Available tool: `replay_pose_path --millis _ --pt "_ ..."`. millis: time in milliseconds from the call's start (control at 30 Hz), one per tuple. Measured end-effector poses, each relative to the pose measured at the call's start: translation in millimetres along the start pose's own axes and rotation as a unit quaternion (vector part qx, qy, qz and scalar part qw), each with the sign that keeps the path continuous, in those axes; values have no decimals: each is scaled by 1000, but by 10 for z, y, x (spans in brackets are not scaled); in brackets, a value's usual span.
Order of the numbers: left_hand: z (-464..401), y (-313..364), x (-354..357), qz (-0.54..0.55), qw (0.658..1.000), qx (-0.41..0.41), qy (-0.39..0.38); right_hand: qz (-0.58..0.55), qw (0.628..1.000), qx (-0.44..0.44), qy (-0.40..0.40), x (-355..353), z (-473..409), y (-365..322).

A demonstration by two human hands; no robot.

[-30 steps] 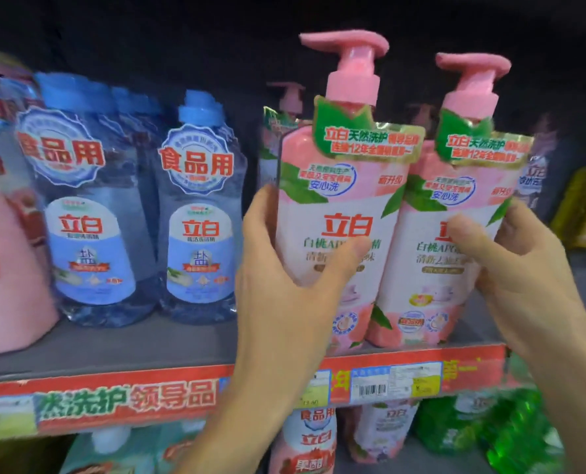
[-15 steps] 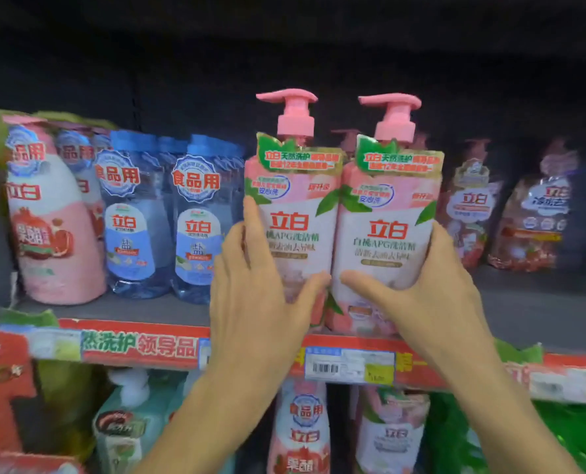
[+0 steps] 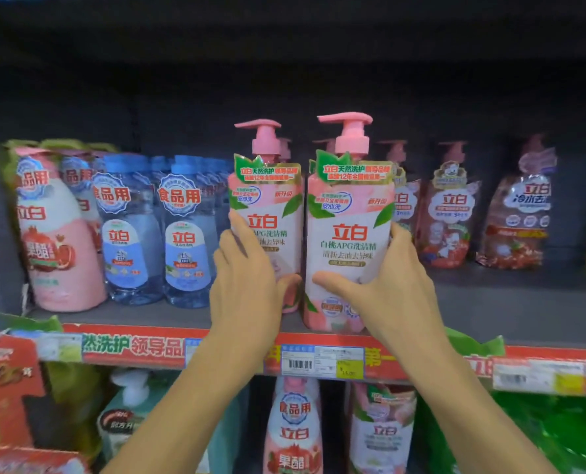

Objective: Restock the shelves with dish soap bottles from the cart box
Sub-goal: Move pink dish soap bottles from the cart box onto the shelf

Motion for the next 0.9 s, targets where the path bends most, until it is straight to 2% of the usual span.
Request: replay_pose_path --millis 200,433,633,900 --pt "-385 16 249 -52 998 -24 -28 0 1000 7 -17 -16 -93 50" --pt "-622 -25 445 -31 997 -46 -45 -2 1000 10 -23 -12 -150 84" --pt "-701 -87 534 12 999 -39 -36 -5 1000 8 -20 5 -162 106" --pt "-844 -159 644 18 999 -35 -37 6 1000 -5 -14 19 -175 134"
Point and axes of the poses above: each hand's wrist, its own z-axis away from the middle knuckle, its own x-axis out of the palm, y = z × x, the point moved 3 cm from there along -z, towards the middle knuckle, and after that the axes turned 9 degrees about z, right-handed, at the moved point
